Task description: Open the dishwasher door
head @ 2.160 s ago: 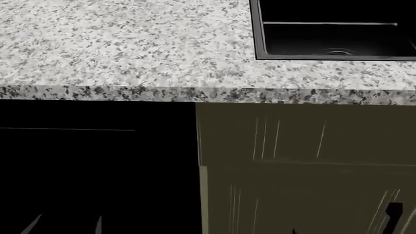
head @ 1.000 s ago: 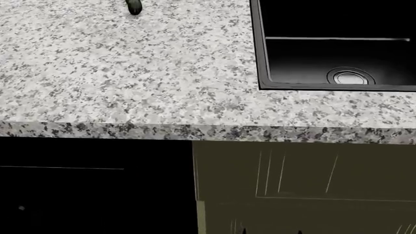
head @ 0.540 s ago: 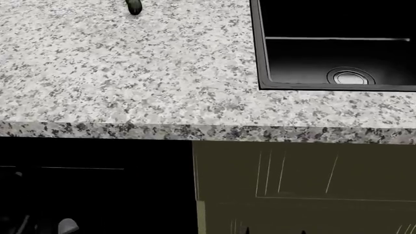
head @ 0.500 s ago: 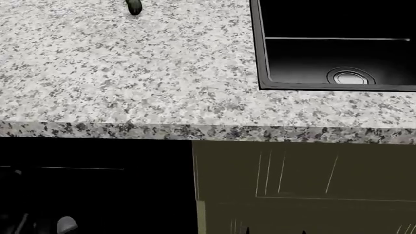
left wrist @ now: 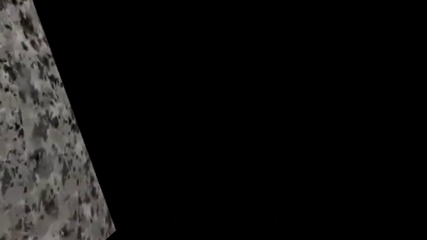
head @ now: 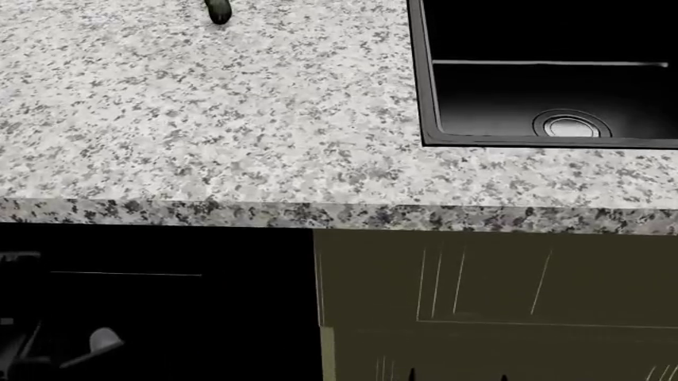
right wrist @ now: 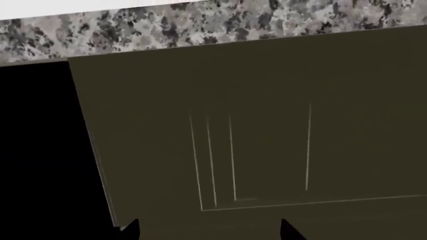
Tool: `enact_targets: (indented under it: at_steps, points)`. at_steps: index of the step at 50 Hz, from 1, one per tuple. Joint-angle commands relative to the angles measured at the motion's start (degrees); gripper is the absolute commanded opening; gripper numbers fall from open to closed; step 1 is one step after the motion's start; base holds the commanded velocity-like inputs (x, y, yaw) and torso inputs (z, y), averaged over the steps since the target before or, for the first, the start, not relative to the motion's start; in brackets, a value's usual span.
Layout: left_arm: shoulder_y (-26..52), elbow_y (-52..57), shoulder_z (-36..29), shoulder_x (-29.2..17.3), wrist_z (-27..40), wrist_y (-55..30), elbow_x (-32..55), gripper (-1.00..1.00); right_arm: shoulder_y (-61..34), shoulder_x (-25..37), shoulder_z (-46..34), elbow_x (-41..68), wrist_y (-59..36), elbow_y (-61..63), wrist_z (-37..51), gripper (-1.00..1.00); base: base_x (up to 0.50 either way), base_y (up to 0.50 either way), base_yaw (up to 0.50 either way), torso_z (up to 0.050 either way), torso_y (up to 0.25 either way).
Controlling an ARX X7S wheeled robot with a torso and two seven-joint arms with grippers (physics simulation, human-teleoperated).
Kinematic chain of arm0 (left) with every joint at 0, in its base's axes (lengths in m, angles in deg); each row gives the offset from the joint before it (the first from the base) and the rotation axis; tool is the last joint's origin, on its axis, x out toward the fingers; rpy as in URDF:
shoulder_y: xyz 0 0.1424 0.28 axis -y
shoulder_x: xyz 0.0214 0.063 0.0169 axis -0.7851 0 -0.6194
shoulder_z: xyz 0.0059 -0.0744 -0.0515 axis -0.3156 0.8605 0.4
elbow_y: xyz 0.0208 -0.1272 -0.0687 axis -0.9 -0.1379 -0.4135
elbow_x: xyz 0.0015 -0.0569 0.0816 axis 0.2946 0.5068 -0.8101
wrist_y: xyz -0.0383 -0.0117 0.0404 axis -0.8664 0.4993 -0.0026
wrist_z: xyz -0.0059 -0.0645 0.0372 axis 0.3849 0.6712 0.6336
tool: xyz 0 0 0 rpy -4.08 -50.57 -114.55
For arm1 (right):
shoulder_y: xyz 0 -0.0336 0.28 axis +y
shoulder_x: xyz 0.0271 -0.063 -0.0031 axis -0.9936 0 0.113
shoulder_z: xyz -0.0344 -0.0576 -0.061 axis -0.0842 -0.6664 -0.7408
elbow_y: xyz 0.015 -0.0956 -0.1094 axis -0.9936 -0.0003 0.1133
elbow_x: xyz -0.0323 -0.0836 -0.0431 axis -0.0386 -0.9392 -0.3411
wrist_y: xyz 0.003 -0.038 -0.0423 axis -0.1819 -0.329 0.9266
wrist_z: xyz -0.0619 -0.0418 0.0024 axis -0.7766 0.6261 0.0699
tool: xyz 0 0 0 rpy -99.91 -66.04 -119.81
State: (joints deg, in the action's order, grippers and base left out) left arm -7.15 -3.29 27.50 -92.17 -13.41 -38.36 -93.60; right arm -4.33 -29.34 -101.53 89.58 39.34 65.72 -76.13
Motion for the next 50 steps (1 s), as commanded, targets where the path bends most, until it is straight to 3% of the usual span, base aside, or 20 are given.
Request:
enact_targets:
  at_steps: [1, 23, 24, 39, 50]
  points:
    - [3.79, -7.69, -1.87, 1.09, 0.54, 3.18, 0.04, 1.0, -0.23, 0.36, 0.08, 0.36, 0.39, -0.31, 0.32, 1.0, 0.0, 0.0, 0.0, 0.0, 0.0]
    - [7.38, -13.67, -3.55, 2.15, 0.19, 5.97, 0.0, 1.0, -0.18, 0.83, -0.21, 0.91, 0.71, -0.25, 1.15, 1.0, 0.0, 0.0, 0.0, 0.0, 0.0]
    - [7.38, -13.75, -3.53, 2.12, 0.26, 5.97, 0.01, -1.0, -0.16, 0.84, -0.26, 0.95, 0.7, -0.21, 1.16, 1.0, 0.0, 0.0, 0.0, 0.0, 0.0]
    - [6.05, -12.5, -3.3, 1.5, 0.3, 6.03, 0.53, -1.0, -0.03, 1.25, -0.57, 1.2, 0.79, 0.05, 1.6, 1.0, 0.0, 0.0, 0.0, 0.0, 0.0]
    - [0.42, -2.69, -2.91, -2.02, -4.72, 3.7, 1.53, -1.0, -0.22, 1.58, -0.67, 1.51, 0.77, 0.41, 1.91, 1.0, 0.0, 0.0, 0.0, 0.0, 0.0]
